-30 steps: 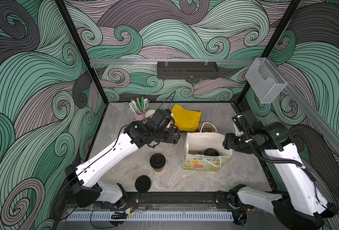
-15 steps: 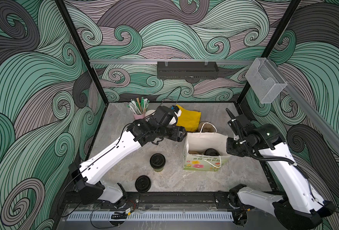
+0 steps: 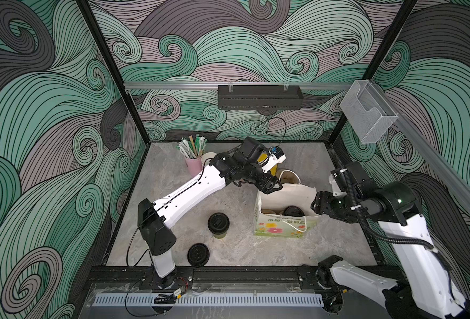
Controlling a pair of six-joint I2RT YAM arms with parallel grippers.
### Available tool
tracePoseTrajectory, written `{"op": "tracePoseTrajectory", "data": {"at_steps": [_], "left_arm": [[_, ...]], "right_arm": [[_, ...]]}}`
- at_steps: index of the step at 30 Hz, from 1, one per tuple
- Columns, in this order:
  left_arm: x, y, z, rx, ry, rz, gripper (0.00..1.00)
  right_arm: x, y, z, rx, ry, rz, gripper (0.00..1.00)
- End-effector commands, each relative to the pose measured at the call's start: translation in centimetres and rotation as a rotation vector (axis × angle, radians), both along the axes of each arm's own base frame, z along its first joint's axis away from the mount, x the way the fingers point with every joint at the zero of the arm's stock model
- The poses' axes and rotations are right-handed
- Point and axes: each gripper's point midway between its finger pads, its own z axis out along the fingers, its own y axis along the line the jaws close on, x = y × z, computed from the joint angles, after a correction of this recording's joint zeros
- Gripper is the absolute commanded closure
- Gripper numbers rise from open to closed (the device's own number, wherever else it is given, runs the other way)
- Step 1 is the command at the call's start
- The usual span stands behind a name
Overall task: Pack a coffee takeout order
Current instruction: Rotate the takeout bag at the center of the table.
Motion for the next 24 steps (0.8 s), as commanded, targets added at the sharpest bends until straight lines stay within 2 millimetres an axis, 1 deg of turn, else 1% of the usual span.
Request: {"op": "tracePoseTrajectory", "data": {"at_steps": [1,3,6,12,17,20,22,24], "left_arm": [[-0.8,-1.2,0.3,-0.006,-0.042,-0.110,0.47],[-0.6,-1.4,-0.2,0.023,-0.045,-0.124,0.60],[-0.7,-1.5,-0.6,0.045,-0.049,-0.149,0.72],[-1.1,-0.8,-1.5,0.097,-0.056,-0.176,0.82],[-1.1,-0.4,-1.7,0.119,-0.066,-0.183,1.00],[-0.5,0.0,-1.8,0.142,-0.083,-0.152,1.00],[-0.1,0.2,-1.3,0.143,-0.103,-0.121,1.00],[0.7,0.6,-0.4,0.133,-0.128,-0.048,1.00]], "right_arm": [[-5.3,-1.6,-2.0,-0.012,0.201,-0.075,0.27],[-5.5,-1.7,-2.1,-0.008,0.199,-0.092,0.27],[-5.3,-1.7,-2.1,-0.016,0.202,-0.095,0.28],[-4.6,-1.9,-1.6,-0.028,0.183,-0.111,0.30],[-4.5,-2.0,-1.1,-0.025,0.163,-0.117,0.30],[-4.7,-1.9,-1.2,-0.010,0.163,-0.131,0.30],[-4.9,-1.9,-1.3,-0.001,0.167,-0.142,0.30],[-4.9,-1.8,-1.4,0.010,0.163,-0.151,0.30]]}}
